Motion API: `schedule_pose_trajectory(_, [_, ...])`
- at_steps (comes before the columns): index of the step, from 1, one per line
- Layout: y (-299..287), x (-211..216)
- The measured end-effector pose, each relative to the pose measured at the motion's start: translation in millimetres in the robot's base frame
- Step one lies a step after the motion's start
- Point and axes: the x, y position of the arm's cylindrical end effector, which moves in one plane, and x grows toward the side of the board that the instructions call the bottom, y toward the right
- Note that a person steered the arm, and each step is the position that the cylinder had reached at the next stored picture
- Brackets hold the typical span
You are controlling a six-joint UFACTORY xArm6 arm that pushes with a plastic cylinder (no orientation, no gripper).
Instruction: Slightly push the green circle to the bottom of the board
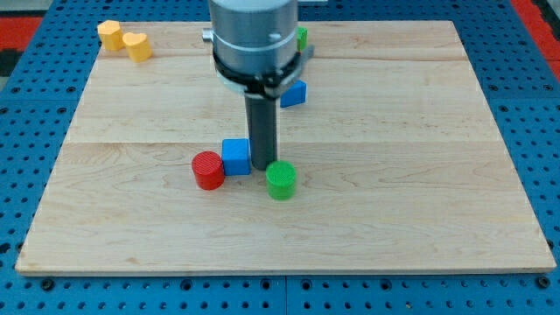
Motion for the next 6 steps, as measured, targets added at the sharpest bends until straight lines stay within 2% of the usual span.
schedule_pose_trajectory(2, [60.2, 3.0])
schedule_pose_trajectory(3, [63.2, 51.8])
schedule_pose_trajectory(4, [60.7, 44.3])
schedule_pose_trajectory(5, [72.8, 11.5])
schedule_pose_trajectory(6, [48.1, 8.2])
